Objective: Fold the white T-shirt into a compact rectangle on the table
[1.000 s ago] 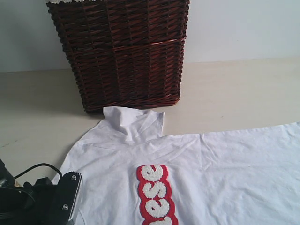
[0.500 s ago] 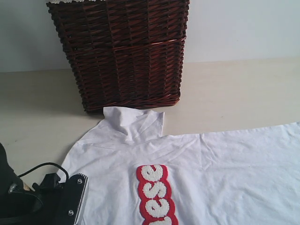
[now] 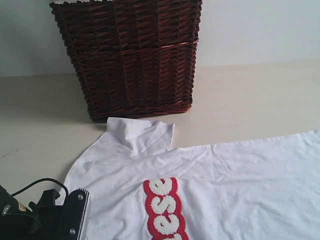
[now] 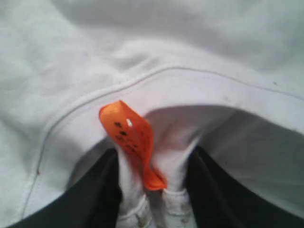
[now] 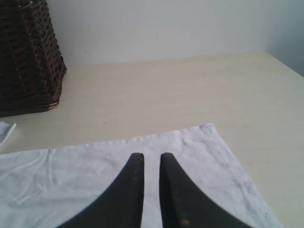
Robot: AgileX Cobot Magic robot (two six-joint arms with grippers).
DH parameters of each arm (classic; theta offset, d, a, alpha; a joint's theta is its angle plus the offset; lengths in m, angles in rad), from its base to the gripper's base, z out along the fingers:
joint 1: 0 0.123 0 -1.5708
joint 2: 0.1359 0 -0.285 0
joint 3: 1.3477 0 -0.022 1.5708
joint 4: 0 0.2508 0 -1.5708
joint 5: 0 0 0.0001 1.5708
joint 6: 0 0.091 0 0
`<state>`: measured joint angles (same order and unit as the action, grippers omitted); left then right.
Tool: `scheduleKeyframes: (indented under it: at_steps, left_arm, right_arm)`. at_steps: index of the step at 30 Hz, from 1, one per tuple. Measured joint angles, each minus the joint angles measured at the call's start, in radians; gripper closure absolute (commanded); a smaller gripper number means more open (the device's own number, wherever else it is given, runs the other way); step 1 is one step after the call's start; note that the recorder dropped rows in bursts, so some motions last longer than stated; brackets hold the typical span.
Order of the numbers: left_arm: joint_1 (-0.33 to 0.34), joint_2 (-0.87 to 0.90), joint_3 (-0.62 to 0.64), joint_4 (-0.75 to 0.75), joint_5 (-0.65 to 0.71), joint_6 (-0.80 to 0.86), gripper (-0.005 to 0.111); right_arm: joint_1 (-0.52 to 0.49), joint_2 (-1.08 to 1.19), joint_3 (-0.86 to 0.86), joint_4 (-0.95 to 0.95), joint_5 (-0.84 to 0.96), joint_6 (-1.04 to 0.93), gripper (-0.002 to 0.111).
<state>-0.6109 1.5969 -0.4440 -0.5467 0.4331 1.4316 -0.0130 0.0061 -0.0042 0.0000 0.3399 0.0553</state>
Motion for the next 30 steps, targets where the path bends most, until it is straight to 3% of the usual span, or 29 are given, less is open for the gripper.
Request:
scheduleKeyframes:
  at_steps: [4, 8, 30]
  left_arm:
    - [-0.004, 0.000, 0.000, 0.000, -0.004, -0.013, 0.075]
    - [-0.004, 0.000, 0.000, 0.000, -0.008, -0.018, 0.106]
    - [-0.004, 0.000, 0.000, 0.005, -0.011, -0.020, 0.107]
  right_arm:
    - [0.000, 0.000, 0.000, 0.000, 0.000, 0.000, 0.095]
    - [0.000, 0.000, 0.000, 0.000, 0.000, 0.000, 0.095]
    - [0.000, 0.000, 0.000, 0.000, 0.000, 0.000, 0.095]
